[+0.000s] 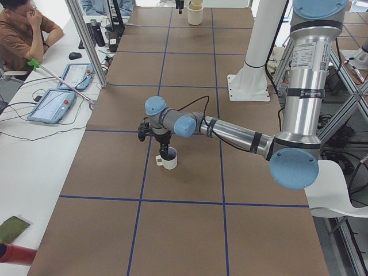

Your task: Left arm hands cup to right arm to dump lemon

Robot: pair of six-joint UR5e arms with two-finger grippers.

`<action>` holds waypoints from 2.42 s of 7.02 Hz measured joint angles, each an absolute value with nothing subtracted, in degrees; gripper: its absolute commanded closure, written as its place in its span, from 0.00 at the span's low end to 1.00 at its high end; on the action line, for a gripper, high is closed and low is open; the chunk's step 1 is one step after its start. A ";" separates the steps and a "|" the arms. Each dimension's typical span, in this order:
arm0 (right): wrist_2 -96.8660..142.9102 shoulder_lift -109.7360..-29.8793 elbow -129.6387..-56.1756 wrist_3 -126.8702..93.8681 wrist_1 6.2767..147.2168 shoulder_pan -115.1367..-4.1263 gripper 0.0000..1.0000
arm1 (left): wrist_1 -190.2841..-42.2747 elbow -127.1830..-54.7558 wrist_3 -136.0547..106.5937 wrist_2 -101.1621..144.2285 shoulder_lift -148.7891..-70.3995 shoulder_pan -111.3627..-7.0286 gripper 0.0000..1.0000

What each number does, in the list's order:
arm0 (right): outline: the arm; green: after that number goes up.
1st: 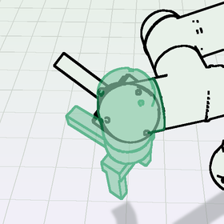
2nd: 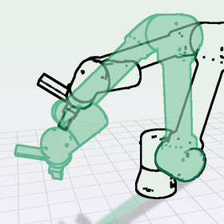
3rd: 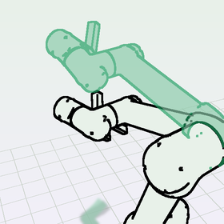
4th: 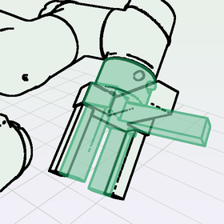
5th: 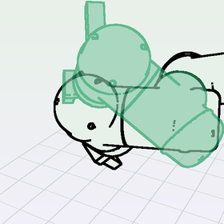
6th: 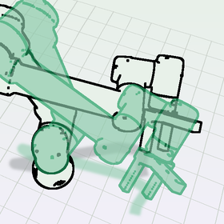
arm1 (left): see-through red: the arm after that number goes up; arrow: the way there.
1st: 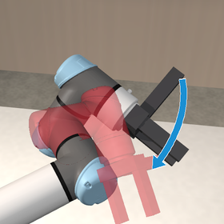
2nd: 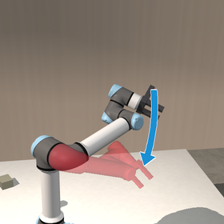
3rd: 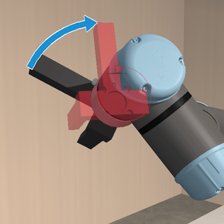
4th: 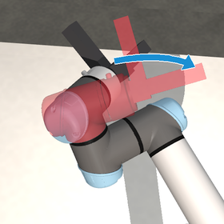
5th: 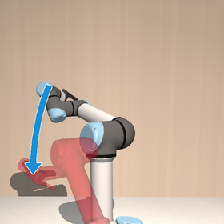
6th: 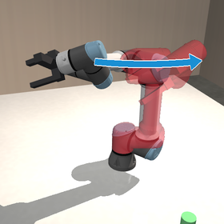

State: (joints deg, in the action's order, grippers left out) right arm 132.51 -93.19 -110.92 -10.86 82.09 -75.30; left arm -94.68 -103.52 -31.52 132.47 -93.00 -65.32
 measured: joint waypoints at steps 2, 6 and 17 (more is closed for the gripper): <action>132.59 -94.54 -110.86 -8.66 83.13 -77.33 0.00 | -88.86 -110.62 -28.19 132.94 -91.74 -66.77 0.00; 134.45 -98.19 -110.54 -2.60 88.80 -84.08 0.00 | -84.39 -107.10 -10.10 134.36 -89.40 -80.60 0.00; 134.40 -101.89 -110.67 -3.19 91.99 -85.78 0.00 | -83.34 -102.97 -7.88 134.30 -86.00 -88.51 0.00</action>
State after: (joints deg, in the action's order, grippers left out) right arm 134.40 -101.89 -110.67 -3.19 91.99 -85.78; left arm -83.34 -102.97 -7.88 134.30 -86.00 -88.51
